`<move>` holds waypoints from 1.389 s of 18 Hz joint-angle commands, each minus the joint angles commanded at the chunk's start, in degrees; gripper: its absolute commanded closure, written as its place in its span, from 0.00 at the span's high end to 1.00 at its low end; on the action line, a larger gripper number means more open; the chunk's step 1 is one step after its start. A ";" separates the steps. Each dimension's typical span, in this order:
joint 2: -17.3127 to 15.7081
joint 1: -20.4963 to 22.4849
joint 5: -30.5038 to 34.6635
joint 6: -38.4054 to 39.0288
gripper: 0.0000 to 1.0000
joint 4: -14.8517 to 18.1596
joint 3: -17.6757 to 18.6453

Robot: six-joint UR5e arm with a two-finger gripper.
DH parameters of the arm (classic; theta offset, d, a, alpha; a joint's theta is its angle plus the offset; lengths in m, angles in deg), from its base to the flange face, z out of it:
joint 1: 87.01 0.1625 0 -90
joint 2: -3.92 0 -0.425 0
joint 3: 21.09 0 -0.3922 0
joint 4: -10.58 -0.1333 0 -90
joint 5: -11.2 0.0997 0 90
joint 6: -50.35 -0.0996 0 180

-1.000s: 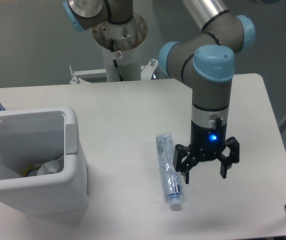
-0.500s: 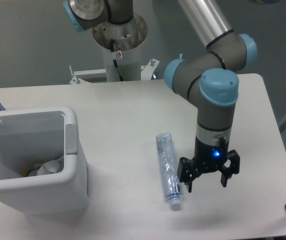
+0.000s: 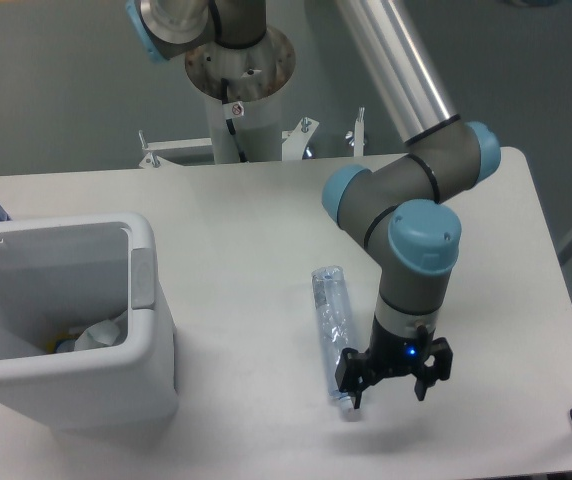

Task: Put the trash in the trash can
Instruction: 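Move the open gripper over the clear plastic bottle and lower, then close the gripper around the bottle's cap end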

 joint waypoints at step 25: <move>3.43 -3.52 8.36 1.05 0.62 0.00 0.35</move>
